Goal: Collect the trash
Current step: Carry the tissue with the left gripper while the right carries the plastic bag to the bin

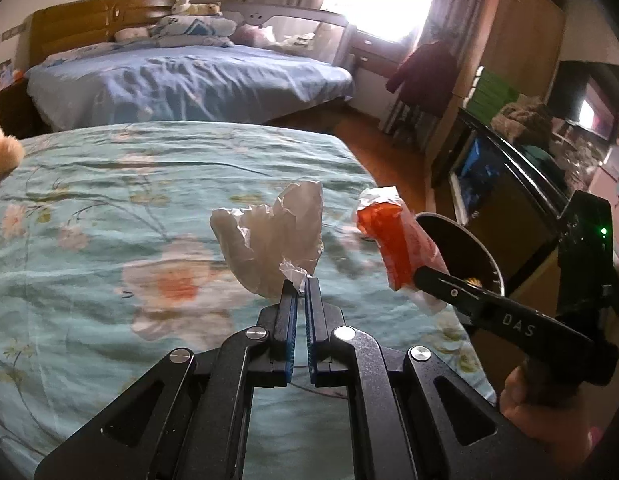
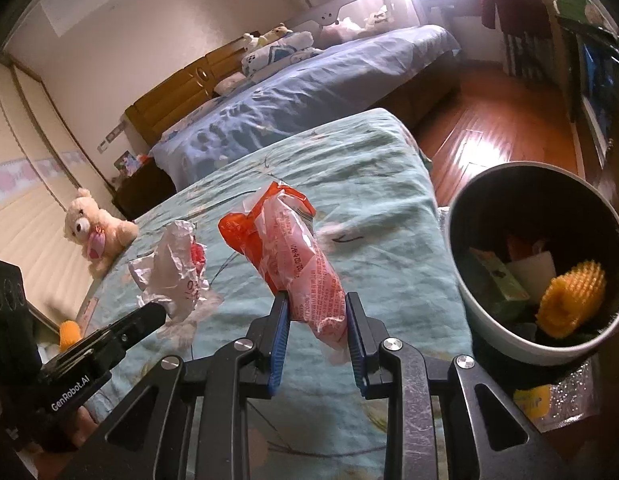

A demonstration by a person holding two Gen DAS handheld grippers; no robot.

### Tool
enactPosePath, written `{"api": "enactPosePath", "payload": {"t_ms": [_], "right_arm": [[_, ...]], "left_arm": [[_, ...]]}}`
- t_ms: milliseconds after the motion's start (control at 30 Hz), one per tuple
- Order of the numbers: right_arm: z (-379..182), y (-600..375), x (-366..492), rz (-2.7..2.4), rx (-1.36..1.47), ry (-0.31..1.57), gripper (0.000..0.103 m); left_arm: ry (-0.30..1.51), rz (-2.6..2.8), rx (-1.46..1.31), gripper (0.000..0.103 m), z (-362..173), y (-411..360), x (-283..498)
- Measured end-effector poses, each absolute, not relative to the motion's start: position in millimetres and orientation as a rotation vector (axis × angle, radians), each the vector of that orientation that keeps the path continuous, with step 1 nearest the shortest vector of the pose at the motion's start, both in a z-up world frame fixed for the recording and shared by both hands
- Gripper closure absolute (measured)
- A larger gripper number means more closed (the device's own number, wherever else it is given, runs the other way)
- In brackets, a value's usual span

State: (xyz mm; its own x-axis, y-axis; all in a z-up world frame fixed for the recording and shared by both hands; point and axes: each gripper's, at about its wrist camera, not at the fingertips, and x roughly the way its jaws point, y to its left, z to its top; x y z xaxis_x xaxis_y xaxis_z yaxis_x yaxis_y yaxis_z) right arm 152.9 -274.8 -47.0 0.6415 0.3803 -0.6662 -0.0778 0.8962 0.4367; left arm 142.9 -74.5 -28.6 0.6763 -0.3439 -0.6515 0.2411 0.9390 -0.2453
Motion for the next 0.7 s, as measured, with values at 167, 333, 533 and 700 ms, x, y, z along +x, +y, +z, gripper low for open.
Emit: {"api": "enactPosePath", "payload": {"t_ms": [167, 333, 533, 700], "right_arm": [[-46.0, -290.1, 145.4, 0.251, 0.410, 0.835, 0.076], [-48.1, -306.0, 138.8, 0.226, 0.432, 0.836, 0.076], [-49.3, -324.5, 132.3, 0.195, 0.458, 0.833, 0.076], [-48.2, -337.2, 130.0, 0.176, 0.469, 0.826, 0.076]], "left_arm": [[0.760, -0.357, -0.116, 0.099, -27.2, -90.3, 140.3], [0.760, -0.387, -0.085, 0.099, -25.2, -107.9, 137.3], [0.763, -0.423, -0.057, 0.099, -24.5, -128.9, 136.7], [0.764, -0.449, -0.030, 0.099, -24.0, -144.6, 137.2]]}}
